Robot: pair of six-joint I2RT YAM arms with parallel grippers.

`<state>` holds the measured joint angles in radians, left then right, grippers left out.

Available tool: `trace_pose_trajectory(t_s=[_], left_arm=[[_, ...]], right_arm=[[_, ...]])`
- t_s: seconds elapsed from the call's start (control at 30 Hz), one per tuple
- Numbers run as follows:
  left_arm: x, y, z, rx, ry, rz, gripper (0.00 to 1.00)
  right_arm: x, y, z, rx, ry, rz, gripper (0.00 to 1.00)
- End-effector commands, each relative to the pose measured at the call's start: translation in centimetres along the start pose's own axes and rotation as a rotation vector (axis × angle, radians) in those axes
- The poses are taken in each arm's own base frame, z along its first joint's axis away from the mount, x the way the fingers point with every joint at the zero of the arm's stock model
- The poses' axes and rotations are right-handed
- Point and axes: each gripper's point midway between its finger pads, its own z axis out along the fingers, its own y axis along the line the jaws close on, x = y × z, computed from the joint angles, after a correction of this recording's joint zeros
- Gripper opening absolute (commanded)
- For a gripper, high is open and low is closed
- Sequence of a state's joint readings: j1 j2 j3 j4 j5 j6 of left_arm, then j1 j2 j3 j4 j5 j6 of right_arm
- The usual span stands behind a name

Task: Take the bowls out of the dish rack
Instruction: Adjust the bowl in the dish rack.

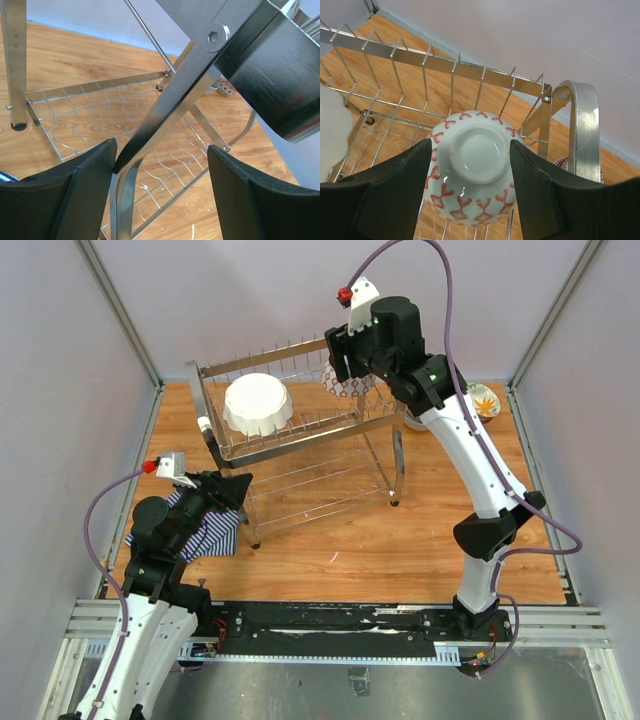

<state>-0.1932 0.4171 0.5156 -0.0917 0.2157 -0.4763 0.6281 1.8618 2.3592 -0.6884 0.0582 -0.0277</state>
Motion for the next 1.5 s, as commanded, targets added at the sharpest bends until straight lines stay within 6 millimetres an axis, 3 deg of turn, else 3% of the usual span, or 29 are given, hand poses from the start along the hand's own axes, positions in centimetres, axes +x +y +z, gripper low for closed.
trace_pose_trajectory(t_s=[0.0,0.37,0.8,0.93,1.2,1.47], left_arm=[[0.5,-1.2,-0.3,0.07,0.018,-0.004,0.77],[0.8,-1.0,-0.3,0.063,0.016,-0.004,0.77],[1.0,-0.8,-0.3,0.062,0.015,-0.004,0.77],[1.0,-0.8,-0.3,0.062,0.015,-0.004,0.77],[1.0,-0.6,-0.1,0.055,0.012,-0.007,0.77],[1.1,-0.5,0.0,0.051,0.012,-0.008,0.77]], right_arm=[[-0.3,0.0,0.0,0.049,0.002,0.024,0.64],[0.4,0.1,0.8,0.068,0.017,0.09,0.62],[1.3,0.7,1.2,0.048,0.022,0.122,0.4],[0.2,0.9,0.9,0.031,-0.024,0.107,0.34],[-2.5,2.5,0.0,0.024,-0.123,-0.021,0.34],[-2.2,3.3,0.3,0.056,-0.102,-0.095,0.34]])
